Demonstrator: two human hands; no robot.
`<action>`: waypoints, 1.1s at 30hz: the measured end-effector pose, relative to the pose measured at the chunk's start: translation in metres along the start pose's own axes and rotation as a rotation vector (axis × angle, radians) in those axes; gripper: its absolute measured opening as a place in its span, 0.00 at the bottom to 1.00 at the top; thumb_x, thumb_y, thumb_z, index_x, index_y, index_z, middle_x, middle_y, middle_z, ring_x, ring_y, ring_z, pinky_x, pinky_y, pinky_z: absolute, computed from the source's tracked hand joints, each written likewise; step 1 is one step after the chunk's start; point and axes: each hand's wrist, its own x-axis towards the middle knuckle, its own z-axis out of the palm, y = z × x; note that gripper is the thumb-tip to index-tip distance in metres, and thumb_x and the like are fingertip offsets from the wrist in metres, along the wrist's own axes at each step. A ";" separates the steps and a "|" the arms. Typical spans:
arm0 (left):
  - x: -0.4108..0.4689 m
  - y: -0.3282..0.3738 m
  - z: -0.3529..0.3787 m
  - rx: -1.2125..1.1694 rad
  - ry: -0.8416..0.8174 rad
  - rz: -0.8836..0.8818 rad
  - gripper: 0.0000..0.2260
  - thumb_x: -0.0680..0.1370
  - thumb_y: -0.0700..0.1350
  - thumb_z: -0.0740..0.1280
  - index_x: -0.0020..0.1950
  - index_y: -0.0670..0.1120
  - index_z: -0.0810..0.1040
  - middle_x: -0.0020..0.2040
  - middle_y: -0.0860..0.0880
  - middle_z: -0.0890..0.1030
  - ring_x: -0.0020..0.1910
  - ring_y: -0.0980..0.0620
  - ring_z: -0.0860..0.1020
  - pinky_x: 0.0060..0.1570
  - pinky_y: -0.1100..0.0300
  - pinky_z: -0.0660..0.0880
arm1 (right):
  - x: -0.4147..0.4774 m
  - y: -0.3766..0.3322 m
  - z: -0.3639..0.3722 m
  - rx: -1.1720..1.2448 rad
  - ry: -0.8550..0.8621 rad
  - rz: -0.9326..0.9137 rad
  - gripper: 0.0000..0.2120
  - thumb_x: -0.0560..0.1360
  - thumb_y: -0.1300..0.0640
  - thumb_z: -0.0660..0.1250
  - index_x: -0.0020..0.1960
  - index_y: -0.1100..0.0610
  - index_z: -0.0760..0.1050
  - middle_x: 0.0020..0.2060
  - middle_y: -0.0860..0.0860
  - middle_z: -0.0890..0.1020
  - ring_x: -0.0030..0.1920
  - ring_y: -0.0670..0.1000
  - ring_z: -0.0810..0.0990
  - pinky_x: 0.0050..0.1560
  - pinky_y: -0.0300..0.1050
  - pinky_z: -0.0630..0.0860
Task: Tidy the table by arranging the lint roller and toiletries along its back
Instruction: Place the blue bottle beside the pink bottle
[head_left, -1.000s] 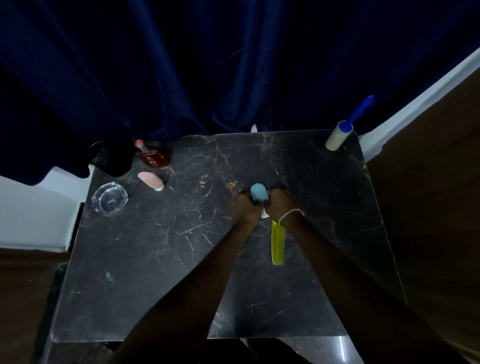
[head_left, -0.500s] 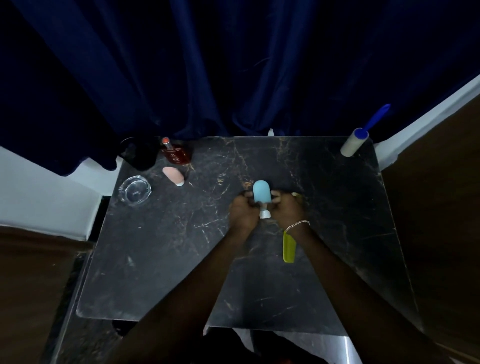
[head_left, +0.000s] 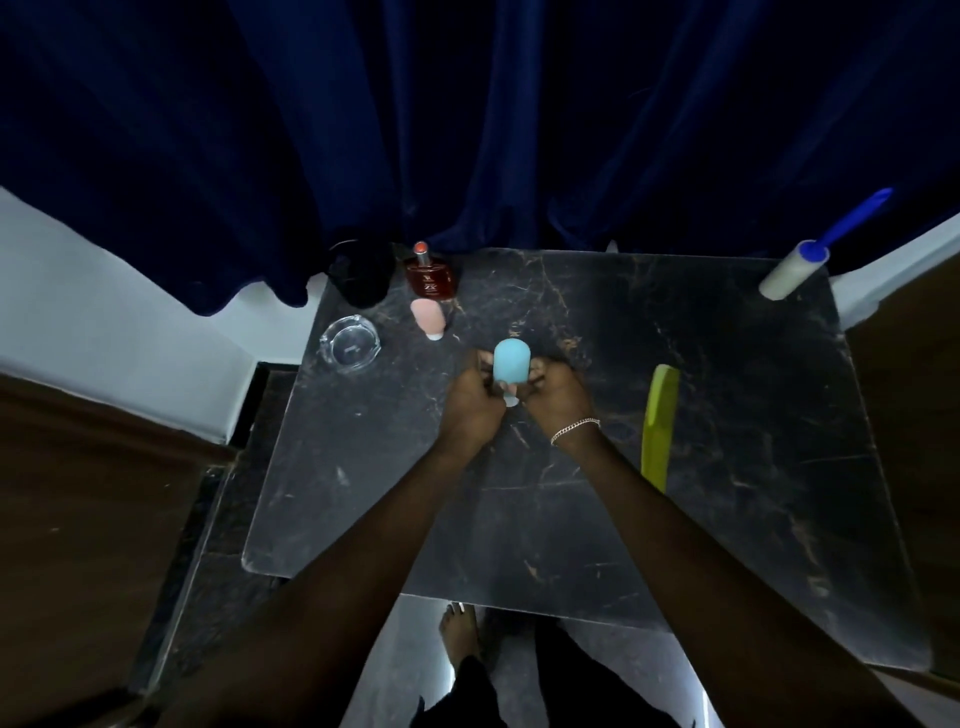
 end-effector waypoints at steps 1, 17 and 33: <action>0.000 -0.005 -0.008 0.017 -0.008 0.005 0.13 0.78 0.41 0.71 0.60 0.47 0.72 0.53 0.48 0.86 0.50 0.47 0.84 0.48 0.54 0.80 | -0.001 -0.005 0.009 -0.005 0.006 -0.010 0.09 0.67 0.57 0.80 0.43 0.58 0.83 0.37 0.51 0.85 0.32 0.38 0.79 0.32 0.21 0.67; 0.044 -0.095 -0.091 0.058 -0.039 0.155 0.13 0.77 0.38 0.63 0.59 0.47 0.66 0.52 0.44 0.83 0.50 0.43 0.82 0.53 0.42 0.80 | 0.013 -0.042 0.135 -0.176 0.016 -0.015 0.20 0.76 0.60 0.67 0.67 0.61 0.72 0.60 0.63 0.80 0.62 0.62 0.78 0.61 0.44 0.70; 0.068 -0.127 -0.096 0.159 -0.097 0.206 0.18 0.78 0.36 0.66 0.55 0.54 0.61 0.49 0.45 0.79 0.46 0.48 0.79 0.45 0.54 0.74 | 0.025 -0.034 0.162 -0.276 0.068 -0.006 0.25 0.74 0.61 0.68 0.71 0.59 0.71 0.64 0.61 0.80 0.67 0.64 0.77 0.69 0.56 0.72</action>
